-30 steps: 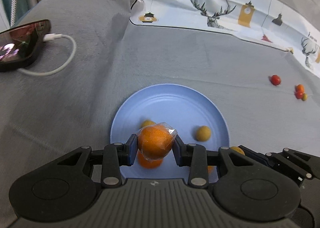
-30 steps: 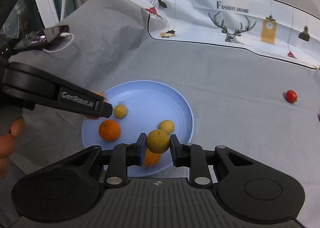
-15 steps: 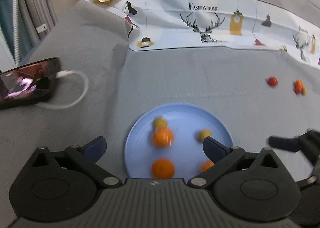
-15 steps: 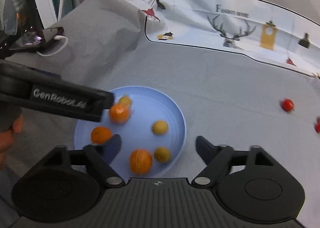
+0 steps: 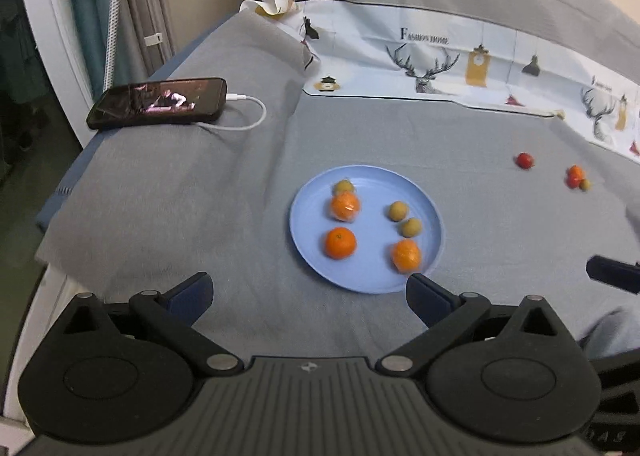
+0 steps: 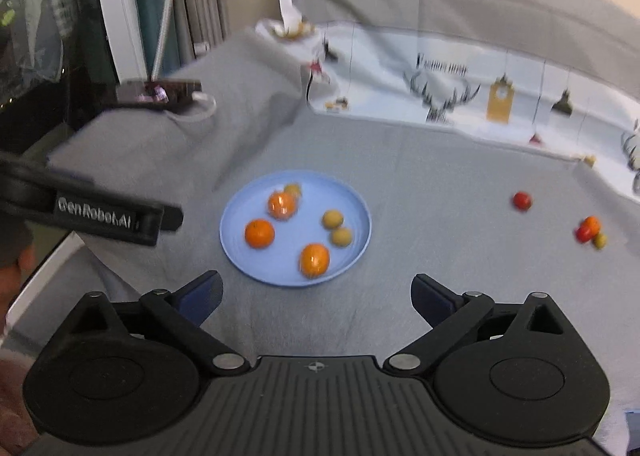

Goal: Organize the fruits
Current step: 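Open both grippers to drop the fruits onto the blue plate, then lift both open grippers away from the plate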

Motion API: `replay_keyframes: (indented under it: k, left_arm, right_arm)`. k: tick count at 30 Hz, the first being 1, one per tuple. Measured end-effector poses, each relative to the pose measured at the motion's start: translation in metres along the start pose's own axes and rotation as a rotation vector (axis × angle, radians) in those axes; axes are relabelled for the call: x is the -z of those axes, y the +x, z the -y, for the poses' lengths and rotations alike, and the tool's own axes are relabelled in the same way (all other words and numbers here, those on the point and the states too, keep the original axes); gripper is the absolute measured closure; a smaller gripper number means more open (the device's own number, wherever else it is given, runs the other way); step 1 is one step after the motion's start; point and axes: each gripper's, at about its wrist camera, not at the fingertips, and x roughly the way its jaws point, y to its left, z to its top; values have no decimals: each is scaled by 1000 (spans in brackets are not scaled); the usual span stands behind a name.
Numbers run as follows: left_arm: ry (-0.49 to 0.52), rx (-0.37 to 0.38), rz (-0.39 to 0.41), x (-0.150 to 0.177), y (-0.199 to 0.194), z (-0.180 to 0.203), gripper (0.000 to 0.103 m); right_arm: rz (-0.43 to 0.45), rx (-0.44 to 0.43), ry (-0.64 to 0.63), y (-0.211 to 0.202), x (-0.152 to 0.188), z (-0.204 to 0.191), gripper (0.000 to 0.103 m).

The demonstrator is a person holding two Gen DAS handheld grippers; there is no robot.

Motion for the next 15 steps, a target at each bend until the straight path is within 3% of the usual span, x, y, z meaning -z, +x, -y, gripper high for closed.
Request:
replay_keyframes:
  k: [15]
  left_arm:
    - [44,-9,97,30,-64,21,0]
  right_arm:
    - [177,45,-17,-80,24,-7,1]
